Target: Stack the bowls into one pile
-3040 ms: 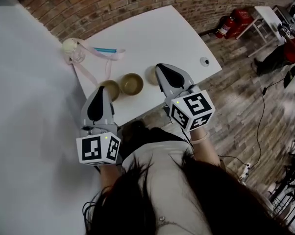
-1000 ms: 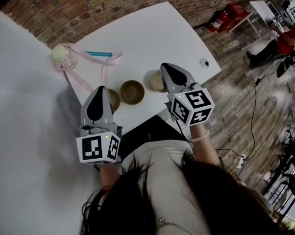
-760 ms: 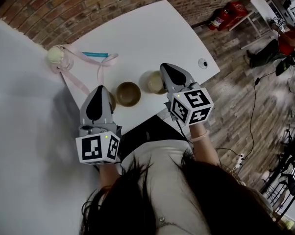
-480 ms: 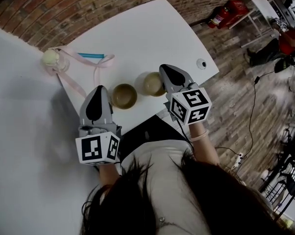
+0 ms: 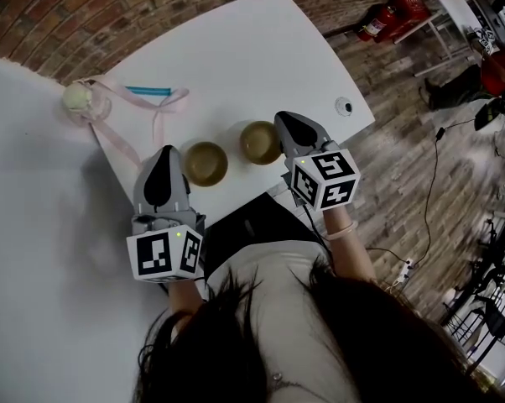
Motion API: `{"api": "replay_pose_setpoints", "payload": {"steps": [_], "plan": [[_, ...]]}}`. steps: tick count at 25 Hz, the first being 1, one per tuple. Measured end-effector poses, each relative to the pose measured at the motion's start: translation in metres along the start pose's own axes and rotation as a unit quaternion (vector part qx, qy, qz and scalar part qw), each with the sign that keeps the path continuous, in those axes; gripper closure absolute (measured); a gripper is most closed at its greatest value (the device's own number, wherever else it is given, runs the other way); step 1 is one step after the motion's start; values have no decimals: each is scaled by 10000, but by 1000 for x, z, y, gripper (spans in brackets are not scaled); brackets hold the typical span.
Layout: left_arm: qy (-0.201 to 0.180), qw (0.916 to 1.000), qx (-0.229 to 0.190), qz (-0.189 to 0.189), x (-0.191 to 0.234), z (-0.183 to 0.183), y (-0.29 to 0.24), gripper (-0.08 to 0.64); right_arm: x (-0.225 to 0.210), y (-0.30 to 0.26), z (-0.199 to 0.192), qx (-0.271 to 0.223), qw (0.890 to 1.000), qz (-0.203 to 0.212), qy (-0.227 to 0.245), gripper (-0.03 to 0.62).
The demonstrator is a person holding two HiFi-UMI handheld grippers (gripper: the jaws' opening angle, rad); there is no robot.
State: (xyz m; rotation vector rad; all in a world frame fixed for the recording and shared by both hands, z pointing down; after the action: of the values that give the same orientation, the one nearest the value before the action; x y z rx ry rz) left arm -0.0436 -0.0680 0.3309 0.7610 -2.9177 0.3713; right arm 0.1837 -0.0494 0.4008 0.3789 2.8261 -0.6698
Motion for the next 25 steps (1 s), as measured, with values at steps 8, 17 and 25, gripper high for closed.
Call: {"api": "replay_pose_setpoints", "payload": {"steps": [8, 17, 25], "plan": [[8, 9999, 83, 116, -7, -7, -1, 560, -12, 3, -20, 228, 9997, 26, -99, 575], [20, 9995, 185, 251, -13, -16, 0, 560, -27, 3, -43, 469, 9986, 35, -236, 569], [-3, 9991, 268, 329, -20, -20, -2, 560, -38, 1, -61, 691, 9969, 102, -350, 561]]}}
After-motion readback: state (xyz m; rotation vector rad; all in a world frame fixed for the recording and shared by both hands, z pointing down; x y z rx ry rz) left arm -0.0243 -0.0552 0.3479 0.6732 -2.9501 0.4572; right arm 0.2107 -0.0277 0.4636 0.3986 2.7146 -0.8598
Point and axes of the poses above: the fingertips, and each gripper's own axes: y backward along the fingers, x to its left, z out of its top, the point moved 4 cm from there along y, backward along the fingers, and after that the axes turned 7 degrees about z, right-handed, at the moved point
